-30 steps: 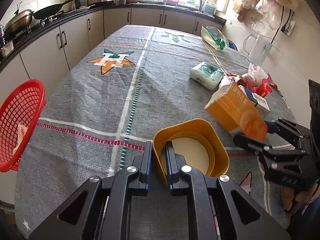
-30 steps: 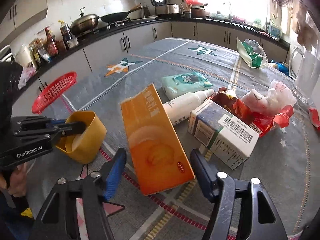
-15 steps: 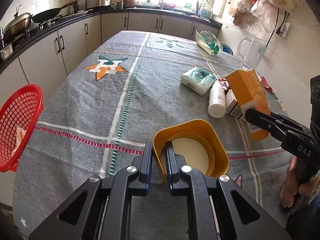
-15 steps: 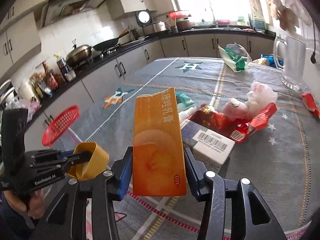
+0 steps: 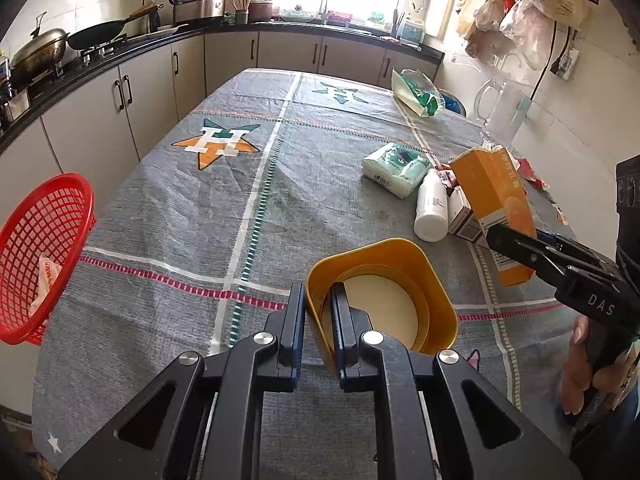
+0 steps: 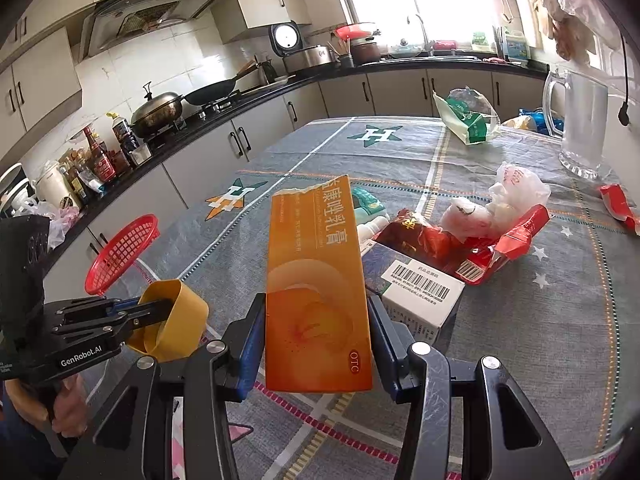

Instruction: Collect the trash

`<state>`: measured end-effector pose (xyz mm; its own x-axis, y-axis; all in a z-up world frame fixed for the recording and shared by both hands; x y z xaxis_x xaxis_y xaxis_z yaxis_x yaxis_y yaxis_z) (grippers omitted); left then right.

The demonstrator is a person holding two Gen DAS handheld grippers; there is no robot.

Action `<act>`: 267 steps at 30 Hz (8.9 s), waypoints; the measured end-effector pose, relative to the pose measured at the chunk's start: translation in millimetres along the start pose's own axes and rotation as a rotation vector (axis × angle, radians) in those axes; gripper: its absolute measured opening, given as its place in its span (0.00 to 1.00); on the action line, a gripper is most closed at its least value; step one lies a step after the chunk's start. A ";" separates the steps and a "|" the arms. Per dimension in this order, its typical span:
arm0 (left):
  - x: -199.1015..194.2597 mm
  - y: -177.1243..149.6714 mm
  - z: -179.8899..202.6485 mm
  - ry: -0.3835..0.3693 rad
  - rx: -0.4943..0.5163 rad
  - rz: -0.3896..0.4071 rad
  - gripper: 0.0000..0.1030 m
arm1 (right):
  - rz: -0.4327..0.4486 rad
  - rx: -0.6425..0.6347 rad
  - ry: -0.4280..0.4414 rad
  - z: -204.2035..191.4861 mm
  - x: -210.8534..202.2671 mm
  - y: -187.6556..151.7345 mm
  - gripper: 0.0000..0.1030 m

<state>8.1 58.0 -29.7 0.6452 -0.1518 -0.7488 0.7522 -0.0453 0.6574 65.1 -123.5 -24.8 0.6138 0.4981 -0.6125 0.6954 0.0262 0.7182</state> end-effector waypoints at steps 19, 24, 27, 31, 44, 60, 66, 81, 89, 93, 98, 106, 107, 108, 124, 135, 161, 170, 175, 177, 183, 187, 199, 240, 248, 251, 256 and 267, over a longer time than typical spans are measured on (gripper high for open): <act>-18.3 5.8 -22.1 0.004 -0.036 0.039 0.12 | -0.024 0.038 0.058 -14.0 -0.9 -3.5 0.51; -27.1 6.4 -39.1 0.011 -0.066 0.056 0.12 | -0.041 0.047 0.100 -41.7 -2.6 -6.6 0.51; -34.2 5.5 -54.3 0.021 -0.093 0.069 0.12 | -0.053 0.023 0.120 -63.2 -1.1 -8.0 0.51; -48.3 5.9 -83.9 0.043 -0.142 0.097 0.12 | -0.066 -0.023 0.134 -93.8 3.4 -5.7 0.51; -97.4 -6.4 -227.8 0.203 -0.346 0.182 0.12 | -0.152 -0.105 0.251 -207.7 53.1 15.5 0.51; -67.2 -42.1 -319.6 0.320 -0.421 0.104 0.12 | -0.308 -0.165 0.283 -315.7 166.2 19.9 0.51; -54.2 -44.9 -327.7 0.324 -0.420 0.078 0.12 | -0.351 -0.140 0.274 -320.3 197.6 16.8 0.52; -73.2 -42.8 -315.8 0.296 -0.444 0.139 0.30 | -0.331 -0.078 0.294 -305.0 189.5 25.1 0.53; -84.4 -32.9 -264.1 0.275 -0.364 0.174 0.36 | -0.268 -0.039 0.297 -273.0 144.0 26.2 0.53; -76.7 -25.1 -225.8 0.246 -0.295 0.165 0.37 | -0.239 -0.007 0.294 -247.9 120.3 24.3 0.53; -56.1 -18.7 -172.7 0.186 -0.210 0.126 0.38 | -0.189 0.032 0.276 -200.0 81.9 24.2 0.53; -25.3 -15.6 -79.6 0.106 -0.049 0.061 0.39 | -0.101 0.123 0.132 -71.1 25.1 39.3 0.53; -22.4 -14.3 -68.2 0.099 -0.029 0.053 0.39 | -0.096 0.139 0.107 -50.2 19.3 41.1 0.53; -20.9 -13.9 -62.2 0.093 -0.019 0.048 0.39 | -0.093 0.158 0.081 -29.2 13.4 42.4 0.53; -2.5 25.9 14.6 0.000 0.111 -0.026 0.47 | -0.251 0.104 0.082 40.9 24.5 15.3 0.68; 33.0 61.3 61.2 -0.069 0.192 -0.087 0.54 | -0.176 0.002 -0.016 41.4 13.9 16.0 0.38; 74.3 52.0 99.9 -0.085 0.255 -0.091 0.28 | -0.032 0.248 0.062 71.9 -14.3 42.7 0.38; 38.7 46.7 46.7 0.022 0.106 0.083 0.28 | -0.047 0.117 0.072 35.6 3.0 31.4 0.38; 37.6 54.1 34.4 0.054 0.057 0.141 0.28 | -0.043 0.074 0.068 27.9 8.0 28.1 0.38; 39.4 54.1 33.4 0.045 0.045 0.138 0.28 | -0.044 0.076 0.065 29.5 9.6 28.1 0.38; 38.8 54.5 33.3 0.043 0.037 0.146 0.28 | -0.047 0.073 0.054 28.6 9.3 27.7 0.38; 41.4 53.9 32.8 0.022 0.024 0.138 0.28 | -0.051 0.061 0.051 24.6 11.3 26.1 0.38; 41.1 53.8 31.7 0.021 0.014 0.141 0.28 | -0.055 0.052 0.040 26.8 14.1 26.5 0.38; 42.9 52.1 28.7 0.019 0.009 0.126 0.28 | -0.065 0.046 0.036 28.0 18.9 24.2 0.38; 44.4 51.7 28.0 0.019 0.014 0.123 0.28 | -0.071 0.077 0.025 37.3 21.7 24.9 0.38; 45.3 51.4 25.5 0.017 0.010 0.122 0.28 | -0.065 0.083 0.028 37.3 20.4 25.8 0.38; 43.7 51.7 25.7 0.020 0.014 0.127 0.28 | -0.066 0.084 0.022 37.8 21.4 25.4 0.38; 13.8 49.0 18.2 0.040 0.011 0.178 0.28 | -0.021 0.130 -0.016 28.1 2.2 32.4 0.38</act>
<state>51.4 35.7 -6.3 0.7729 -0.1186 -0.6234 0.6245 -0.0318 0.7804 99.4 -145.9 -12.1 0.6038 0.4845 -0.6330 0.7502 -0.0769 0.6567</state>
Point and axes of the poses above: each gripper's, at about its wrist camera, not at the fingertips, and x roughly the way its jaws point, z to its right, y to its top, the point moved 8 cm from there along x, roughly the way its jaws point, and after that the axes turned 5 degrees about x, right-handed, at the moved point
